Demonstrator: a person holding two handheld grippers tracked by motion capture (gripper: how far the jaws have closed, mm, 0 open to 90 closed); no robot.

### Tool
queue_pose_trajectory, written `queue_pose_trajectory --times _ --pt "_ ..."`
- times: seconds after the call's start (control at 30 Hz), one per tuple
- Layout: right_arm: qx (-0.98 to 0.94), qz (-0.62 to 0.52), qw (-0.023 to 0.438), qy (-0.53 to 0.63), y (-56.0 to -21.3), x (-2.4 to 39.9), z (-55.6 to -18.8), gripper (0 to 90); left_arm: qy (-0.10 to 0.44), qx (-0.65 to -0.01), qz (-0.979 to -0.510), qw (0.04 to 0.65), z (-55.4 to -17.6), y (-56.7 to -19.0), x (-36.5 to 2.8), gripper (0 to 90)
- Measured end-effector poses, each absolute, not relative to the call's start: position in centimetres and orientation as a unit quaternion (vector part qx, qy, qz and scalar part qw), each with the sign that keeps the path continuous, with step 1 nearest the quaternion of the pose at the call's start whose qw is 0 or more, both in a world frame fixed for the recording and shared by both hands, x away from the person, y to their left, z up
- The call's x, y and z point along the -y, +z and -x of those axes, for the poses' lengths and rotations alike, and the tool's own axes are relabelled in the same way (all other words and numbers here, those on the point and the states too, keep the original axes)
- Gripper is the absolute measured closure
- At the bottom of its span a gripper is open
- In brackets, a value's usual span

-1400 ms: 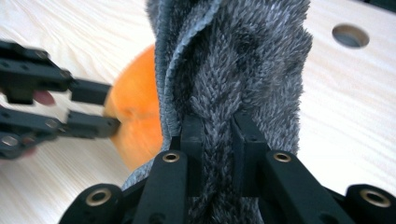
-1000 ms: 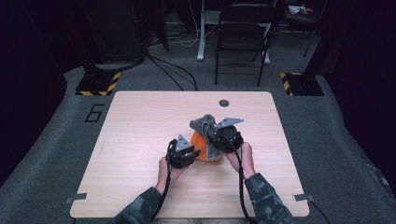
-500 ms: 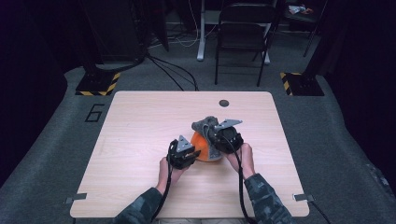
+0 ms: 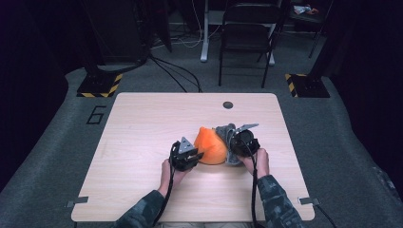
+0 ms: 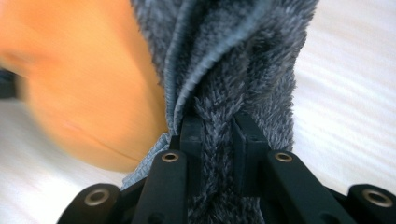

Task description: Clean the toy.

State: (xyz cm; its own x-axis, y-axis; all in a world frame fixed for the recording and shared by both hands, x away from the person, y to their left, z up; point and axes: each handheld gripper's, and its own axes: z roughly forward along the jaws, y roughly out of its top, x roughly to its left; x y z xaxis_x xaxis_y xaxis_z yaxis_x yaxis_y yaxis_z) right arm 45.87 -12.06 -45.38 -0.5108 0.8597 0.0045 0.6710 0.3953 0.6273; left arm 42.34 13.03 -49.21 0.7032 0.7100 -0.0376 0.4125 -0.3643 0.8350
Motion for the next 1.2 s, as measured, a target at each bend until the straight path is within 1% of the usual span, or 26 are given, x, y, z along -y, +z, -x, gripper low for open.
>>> queue_pose_trajectory --times 0.2,0.3,0.47,0.5,0.53,0.63,0.7,0.8,0.9,0.97,1.03,1.13,1.2 --pt "-0.822 -0.49 0.139 0.253 -48.4 12.9 -46.8 76.3 0.166 -0.354 -0.804 0.448 -42.5 -49.4 -13.2 71.8" --pt "-0.825 -0.489 0.138 0.247 -48.8 12.7 -47.0 76.3 0.162 -0.357 -0.804 0.448 -42.6 -49.4 -13.4 71.7" --pt "-0.819 -0.492 0.15 0.254 -47.7 13.3 -47.0 76.4 0.16 -0.359 -0.803 0.449 -42.6 -49.5 -13.5 71.6" --pt "-0.813 -0.496 0.152 0.264 -47.1 13.6 -46.9 76.6 0.16 -0.359 -0.803 0.448 -42.6 -49.5 -13.6 71.5" --pt "-0.808 -0.494 0.164 0.276 -46.5 13.8 -46.8 76.6 0.159 -0.359 -0.803 0.448 -42.7 -49.5 -13.6 71.5" --pt "-0.794 -0.484 0.169 0.327 -43.8 13.7 -46.1 76.6 0.161 -0.357 -0.805 0.447 -42.7 -49.5 -13.6 71.3" --pt "-0.794 -0.471 0.167 0.347 -42.8 13.0 -45.6 76.6 0.16 -0.357 -0.804 0.447 -42.7 -49.5 -13.7 71.2" --pt "-0.811 -0.444 0.151 0.349 -42.7 11.3 -45.1 76.6 0.159 -0.359 -0.804 0.447 -42.7 -49.5 -13.7 71.1" --pt "-0.82 -0.44 0.161 0.33 -43.7 10.0 -45.1 76.7 0.157 -0.359 -0.804 0.447 -42.7 -49.5 -13.8 69.9" --pt "-0.819 -0.438 0.162 0.332 -43.8 10.1 -45.2 76.7 0.161 -0.358 -0.802 0.45 -42.7 -49.4 -13.8 67.0" --pt "-0.818 -0.439 0.163 0.335 -43.8 10.3 -45.3 76.7 0.166 -0.36 -0.801 0.45 -42.5 -49.2 -13.8 58.5" --pt "-0.815 -0.443 0.162 0.336 -43.9 10.4 -45.4 76.7 0.187 -0.351 -0.802 0.447 -41.9 -48.6 -13.6 45.7" --pt "-0.815 -0.443 0.161 0.336 -43.9 10.5 -45.4 76.7 0.194 -0.342 -0.802 0.45 -41.4 -48.2 -13.2 41.2"
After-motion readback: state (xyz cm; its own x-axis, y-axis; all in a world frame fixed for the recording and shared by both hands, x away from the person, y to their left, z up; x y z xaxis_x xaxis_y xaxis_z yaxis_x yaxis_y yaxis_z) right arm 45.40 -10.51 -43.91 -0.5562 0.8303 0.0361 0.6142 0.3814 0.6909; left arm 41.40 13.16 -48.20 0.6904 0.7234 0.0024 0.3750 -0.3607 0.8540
